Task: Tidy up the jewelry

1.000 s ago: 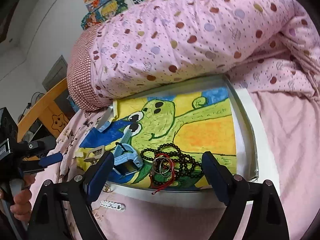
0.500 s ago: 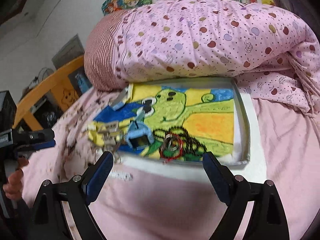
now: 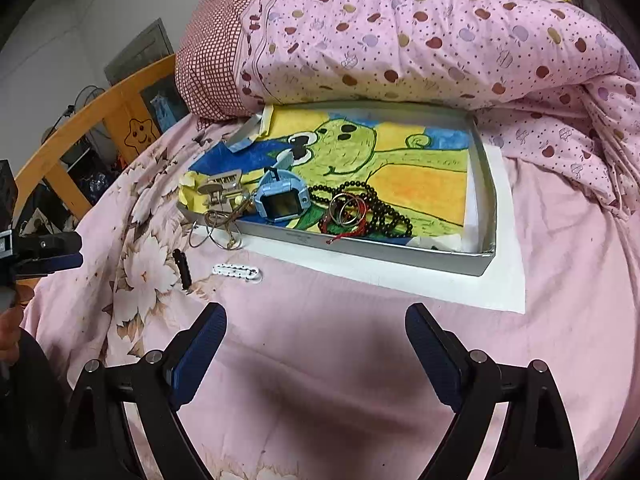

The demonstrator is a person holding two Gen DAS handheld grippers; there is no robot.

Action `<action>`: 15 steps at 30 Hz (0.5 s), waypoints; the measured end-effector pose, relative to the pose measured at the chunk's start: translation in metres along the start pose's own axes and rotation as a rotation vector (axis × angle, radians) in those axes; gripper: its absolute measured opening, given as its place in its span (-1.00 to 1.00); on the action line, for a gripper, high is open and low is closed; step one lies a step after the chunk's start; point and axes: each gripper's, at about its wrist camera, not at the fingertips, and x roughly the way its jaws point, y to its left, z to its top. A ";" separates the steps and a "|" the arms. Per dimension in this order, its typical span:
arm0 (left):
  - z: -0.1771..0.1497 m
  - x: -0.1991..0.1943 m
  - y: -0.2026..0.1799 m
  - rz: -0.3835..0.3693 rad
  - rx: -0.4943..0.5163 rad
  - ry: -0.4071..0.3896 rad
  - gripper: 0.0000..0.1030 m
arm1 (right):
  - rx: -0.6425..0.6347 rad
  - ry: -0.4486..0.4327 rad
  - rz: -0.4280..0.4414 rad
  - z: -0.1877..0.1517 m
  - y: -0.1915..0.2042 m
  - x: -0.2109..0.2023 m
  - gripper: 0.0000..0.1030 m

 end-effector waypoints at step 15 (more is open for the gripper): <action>0.008 0.042 0.004 -0.031 -0.012 0.099 0.63 | 0.048 0.030 0.017 0.006 -0.009 0.027 0.76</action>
